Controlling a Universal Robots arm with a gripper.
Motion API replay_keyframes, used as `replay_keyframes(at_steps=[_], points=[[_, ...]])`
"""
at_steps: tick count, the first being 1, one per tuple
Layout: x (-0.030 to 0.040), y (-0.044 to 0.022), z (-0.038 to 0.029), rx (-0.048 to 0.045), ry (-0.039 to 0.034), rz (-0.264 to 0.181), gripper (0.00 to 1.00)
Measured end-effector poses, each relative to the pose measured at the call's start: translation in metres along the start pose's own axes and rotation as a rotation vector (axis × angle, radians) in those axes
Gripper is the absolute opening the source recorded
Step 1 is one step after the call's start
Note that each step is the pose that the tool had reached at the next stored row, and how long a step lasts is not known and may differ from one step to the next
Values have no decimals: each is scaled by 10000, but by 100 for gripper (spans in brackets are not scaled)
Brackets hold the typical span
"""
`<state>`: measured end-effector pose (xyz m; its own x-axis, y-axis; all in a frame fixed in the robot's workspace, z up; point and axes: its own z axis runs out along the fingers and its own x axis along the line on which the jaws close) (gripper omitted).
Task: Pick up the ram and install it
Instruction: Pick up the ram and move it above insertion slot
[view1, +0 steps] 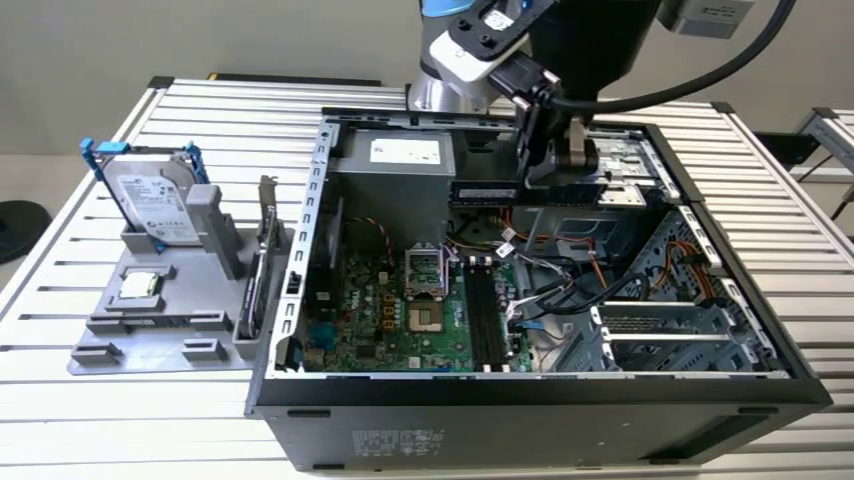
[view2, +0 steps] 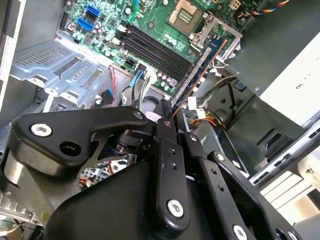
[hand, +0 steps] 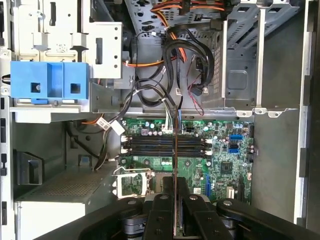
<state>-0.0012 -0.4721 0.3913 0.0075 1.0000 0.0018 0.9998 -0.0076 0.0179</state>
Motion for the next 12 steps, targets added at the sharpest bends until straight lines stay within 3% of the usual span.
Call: replay_keyframes(at_steps=[12], points=[[62,-1,0,0,1,-1,0]])
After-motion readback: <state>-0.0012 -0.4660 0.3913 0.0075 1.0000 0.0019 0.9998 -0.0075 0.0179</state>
